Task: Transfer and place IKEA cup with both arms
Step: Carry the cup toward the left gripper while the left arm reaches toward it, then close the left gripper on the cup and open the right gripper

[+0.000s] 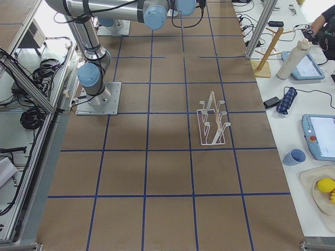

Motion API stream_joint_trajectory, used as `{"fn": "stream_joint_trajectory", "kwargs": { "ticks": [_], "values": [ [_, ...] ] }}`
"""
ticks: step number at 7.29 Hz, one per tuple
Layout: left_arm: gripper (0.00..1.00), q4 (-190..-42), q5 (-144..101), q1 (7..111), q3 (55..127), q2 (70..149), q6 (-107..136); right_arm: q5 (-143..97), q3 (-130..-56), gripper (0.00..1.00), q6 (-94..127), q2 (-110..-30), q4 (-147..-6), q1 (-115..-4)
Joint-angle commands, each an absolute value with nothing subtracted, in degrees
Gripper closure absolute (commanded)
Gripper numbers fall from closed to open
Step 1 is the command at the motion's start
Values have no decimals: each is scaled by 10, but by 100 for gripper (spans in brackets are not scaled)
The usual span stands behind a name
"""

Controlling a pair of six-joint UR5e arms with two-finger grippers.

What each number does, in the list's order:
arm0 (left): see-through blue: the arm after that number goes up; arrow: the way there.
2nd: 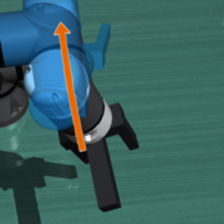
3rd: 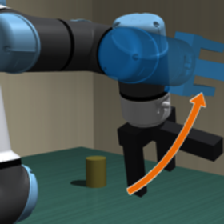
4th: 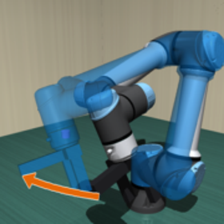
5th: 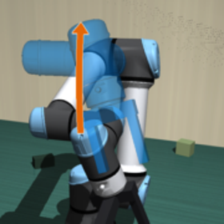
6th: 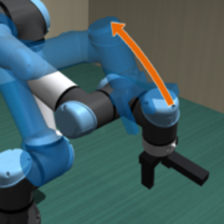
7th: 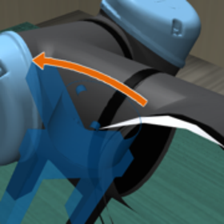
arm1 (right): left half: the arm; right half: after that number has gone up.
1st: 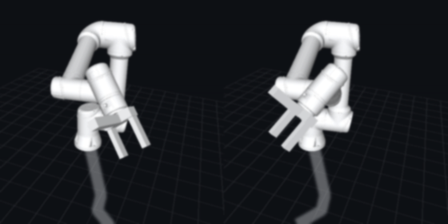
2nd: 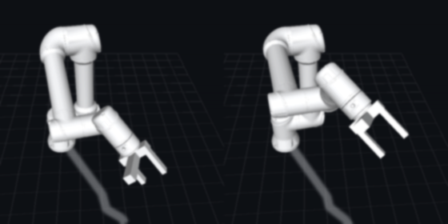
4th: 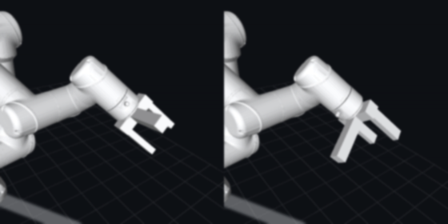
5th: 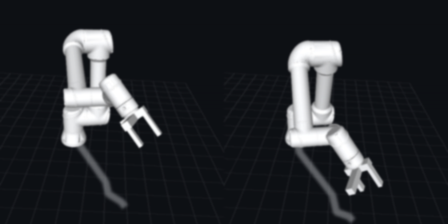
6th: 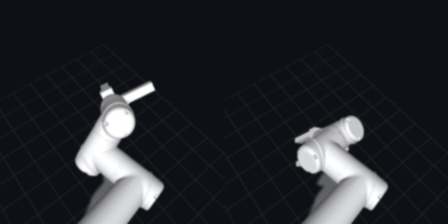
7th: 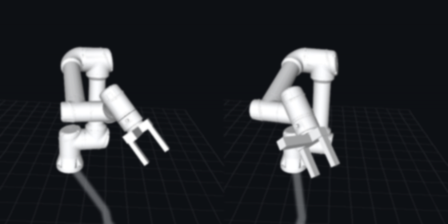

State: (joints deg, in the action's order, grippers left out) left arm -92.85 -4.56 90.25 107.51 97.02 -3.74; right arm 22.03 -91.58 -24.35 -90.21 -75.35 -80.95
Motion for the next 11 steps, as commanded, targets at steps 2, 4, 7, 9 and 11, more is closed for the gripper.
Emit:
{"fn": "stream_joint_trajectory", "kwargs": {
  "ticks": [2, 4, 7, 9, 11],
  "values": [
    [54, -923, -46, 904, 1075, 969, -41, 221, -927, 72, -243, -901, -754, -809],
    [97, -918, -46, 904, 1075, 967, -37, 220, -927, 72, -243, -899, -754, -809],
    [100, -918, -45, 902, 1073, 963, -34, 219, -926, 0, -206, -903, -761, -809],
    [100, -918, -45, 902, 1074, 962, -34, 219, -919, 0, -200, -898, -762, -809],
    [100, -919, -39, 890, 1072, 962, -35, 238, -916, 0, -161, -896, -801, -797]
  ]
}}
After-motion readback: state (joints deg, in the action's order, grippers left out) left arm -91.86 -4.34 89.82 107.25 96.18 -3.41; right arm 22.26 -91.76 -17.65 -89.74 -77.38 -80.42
